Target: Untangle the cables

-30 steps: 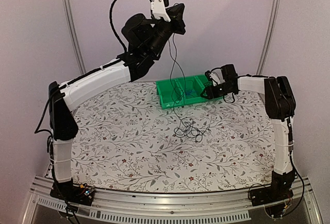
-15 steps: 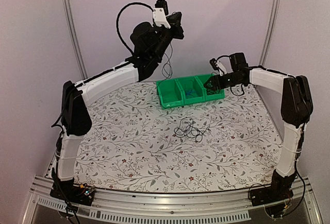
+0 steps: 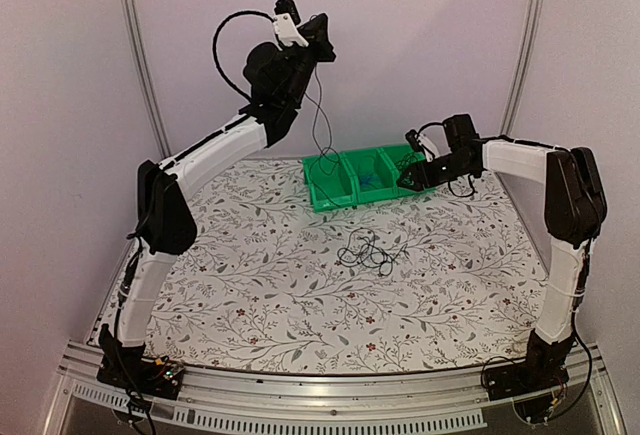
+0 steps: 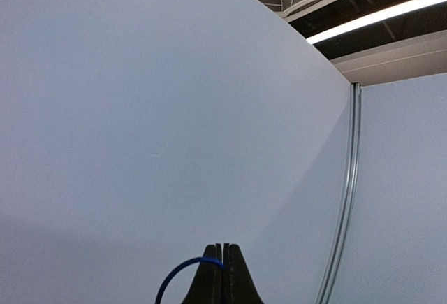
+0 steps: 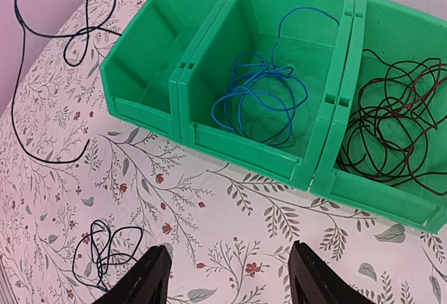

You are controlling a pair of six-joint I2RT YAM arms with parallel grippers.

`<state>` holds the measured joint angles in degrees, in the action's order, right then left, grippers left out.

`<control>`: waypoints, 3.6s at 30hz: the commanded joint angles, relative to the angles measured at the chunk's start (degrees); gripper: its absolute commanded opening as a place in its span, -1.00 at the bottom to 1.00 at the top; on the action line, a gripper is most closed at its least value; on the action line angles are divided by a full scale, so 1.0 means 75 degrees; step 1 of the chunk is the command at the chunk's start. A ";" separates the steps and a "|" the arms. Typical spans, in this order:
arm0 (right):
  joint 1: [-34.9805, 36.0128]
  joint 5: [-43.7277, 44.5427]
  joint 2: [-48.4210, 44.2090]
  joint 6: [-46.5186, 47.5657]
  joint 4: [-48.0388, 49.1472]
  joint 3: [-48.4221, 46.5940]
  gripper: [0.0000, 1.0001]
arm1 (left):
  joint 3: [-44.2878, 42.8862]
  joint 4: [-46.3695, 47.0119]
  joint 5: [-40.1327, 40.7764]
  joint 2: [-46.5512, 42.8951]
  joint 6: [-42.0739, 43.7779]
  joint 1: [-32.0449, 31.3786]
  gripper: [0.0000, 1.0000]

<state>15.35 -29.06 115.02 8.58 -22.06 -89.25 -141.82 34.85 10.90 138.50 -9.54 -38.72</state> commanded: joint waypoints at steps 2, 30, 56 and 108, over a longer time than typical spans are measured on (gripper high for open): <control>-0.0023 -0.0196 -0.0278 0.0044 -0.0046 0.0092 0.23 | 0.0145 0.0329 -0.0367 -0.0099 -0.0563 -0.0007 -1.00; -0.0054 -0.0157 -0.0500 0.0212 -0.0182 0.0486 0.17 | 0.1743 -0.1766 0.1975 0.0987 -0.1713 0.0094 -1.00; -0.0038 -0.0501 -0.0604 0.0187 -0.0300 0.0589 0.07 | 0.1059 -0.5394 0.0548 0.1747 -0.4198 0.0208 -1.00; 0.0027 -0.0989 -0.1174 0.0473 -0.0352 0.1107 0.06 | 0.4666 -0.7153 -0.0001 -0.0310 -0.3120 -0.0626 -0.23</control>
<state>15.33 -36.58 108.40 11.66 -24.49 -81.30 -105.12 -16.36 9.93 135.22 -30.59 -43.70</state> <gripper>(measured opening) 0.529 0.392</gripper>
